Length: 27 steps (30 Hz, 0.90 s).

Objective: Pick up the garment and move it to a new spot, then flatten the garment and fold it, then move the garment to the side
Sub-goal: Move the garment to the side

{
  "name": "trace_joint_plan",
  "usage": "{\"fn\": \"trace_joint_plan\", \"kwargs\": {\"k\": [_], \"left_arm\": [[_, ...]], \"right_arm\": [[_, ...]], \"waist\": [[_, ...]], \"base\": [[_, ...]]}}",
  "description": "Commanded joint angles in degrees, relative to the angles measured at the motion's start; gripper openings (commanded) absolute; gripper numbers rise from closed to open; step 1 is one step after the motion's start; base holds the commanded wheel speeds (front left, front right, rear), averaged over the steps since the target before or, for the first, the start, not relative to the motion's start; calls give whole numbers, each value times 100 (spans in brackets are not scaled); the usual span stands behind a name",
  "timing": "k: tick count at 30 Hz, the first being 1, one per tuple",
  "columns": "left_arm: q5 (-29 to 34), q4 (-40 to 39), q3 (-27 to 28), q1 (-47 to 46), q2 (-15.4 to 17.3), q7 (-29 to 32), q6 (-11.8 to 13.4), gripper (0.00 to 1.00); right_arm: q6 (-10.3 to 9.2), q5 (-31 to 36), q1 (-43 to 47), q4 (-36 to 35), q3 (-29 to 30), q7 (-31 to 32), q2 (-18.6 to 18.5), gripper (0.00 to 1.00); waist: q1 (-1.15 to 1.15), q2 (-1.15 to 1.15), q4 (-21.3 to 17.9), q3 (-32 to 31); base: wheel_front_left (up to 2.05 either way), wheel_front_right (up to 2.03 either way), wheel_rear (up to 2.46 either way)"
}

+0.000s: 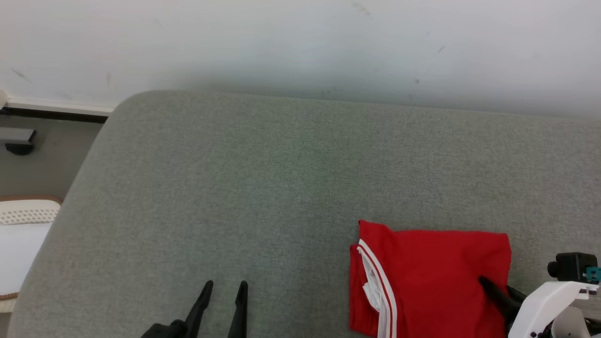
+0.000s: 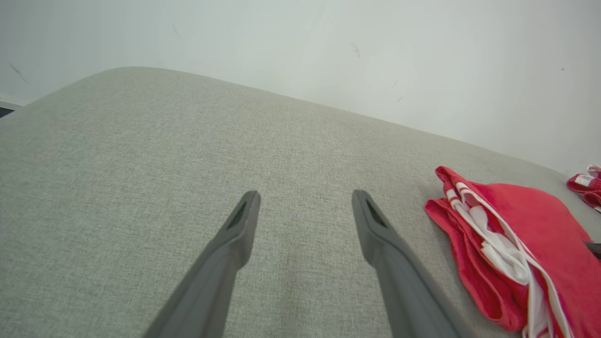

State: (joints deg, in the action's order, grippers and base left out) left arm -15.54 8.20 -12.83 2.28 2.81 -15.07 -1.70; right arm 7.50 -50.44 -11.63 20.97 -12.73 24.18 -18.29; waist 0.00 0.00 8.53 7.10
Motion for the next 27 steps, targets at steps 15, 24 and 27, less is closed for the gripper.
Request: {"fn": "trace_joint_plan", "kwargs": {"k": [15, 24, 27], "left_arm": [[41, -90, 25, -180, 19, -9, -13, 100], [160, -48, -43, -591, 22, -9, -117, 100], [196, -23, -46, -691, 23, -9, -145, 100]], "right_arm": [[-9, 852, -1094, 298, 240, -586, -484, 0], [-9, 1439, -2225, 603, 805, -649, -855, 0], [-9, 1552, -2553, 656, 1061, -615, -890, 0]], "waist": [[0, 0, -885, 206], [0, 0, -1259, 744], [0, 0, -1310, 882]], "base": [[0, 0, 0], [0, 0, 0], [0, 0, 0]]}}
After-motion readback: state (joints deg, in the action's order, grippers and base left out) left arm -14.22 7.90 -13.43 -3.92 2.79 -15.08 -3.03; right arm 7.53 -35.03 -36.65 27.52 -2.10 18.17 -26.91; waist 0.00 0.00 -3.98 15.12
